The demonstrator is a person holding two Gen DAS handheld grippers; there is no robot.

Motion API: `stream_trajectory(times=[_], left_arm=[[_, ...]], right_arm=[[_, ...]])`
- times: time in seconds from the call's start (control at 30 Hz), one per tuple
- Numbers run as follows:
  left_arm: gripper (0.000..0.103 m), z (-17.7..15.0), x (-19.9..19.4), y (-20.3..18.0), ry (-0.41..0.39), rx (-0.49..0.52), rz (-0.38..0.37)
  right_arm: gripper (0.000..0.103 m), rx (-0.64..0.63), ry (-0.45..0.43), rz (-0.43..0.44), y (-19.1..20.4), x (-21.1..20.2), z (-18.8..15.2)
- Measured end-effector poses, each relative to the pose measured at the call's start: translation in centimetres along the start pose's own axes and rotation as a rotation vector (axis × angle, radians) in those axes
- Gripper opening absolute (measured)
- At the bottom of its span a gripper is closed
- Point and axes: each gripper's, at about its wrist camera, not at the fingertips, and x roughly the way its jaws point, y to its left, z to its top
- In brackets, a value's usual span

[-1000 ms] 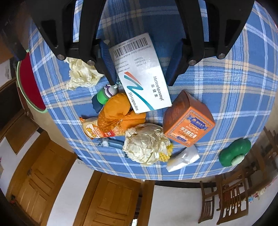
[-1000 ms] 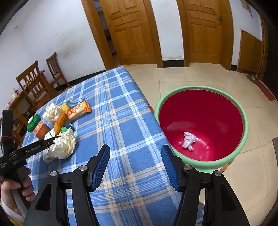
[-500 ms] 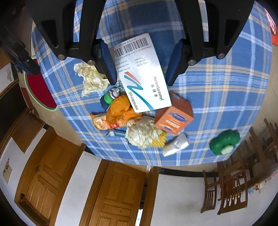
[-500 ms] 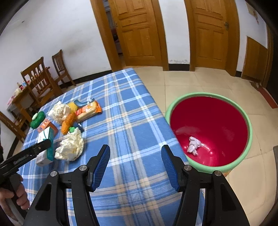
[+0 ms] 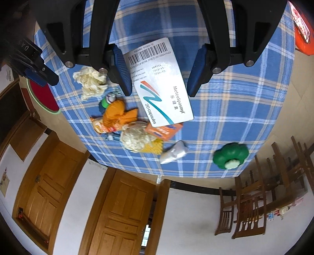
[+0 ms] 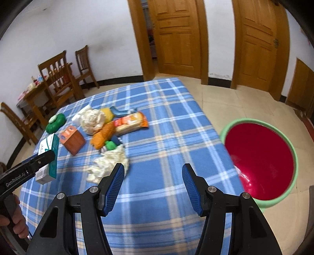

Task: Collect trash
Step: 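Grasp the white medicine box with the left gripper while the right gripper grasps the crumpled tissue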

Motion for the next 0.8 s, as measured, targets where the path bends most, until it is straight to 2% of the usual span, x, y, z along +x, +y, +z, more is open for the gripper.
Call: stream_trajectory(times=[0.5,0.8], left_arm=[[0.058,-0.5,0.6,4.4,-0.001,-0.074,0.026],[0.058,-0.6,1.4,4.7,0.018,-0.083,0.021]], right_arm=[[0.063,-0.092,0.085,0.088,5.7,4.4,0.4],[0.063,-0.088,0.122,0.087,6.0,6.5,0.2]])
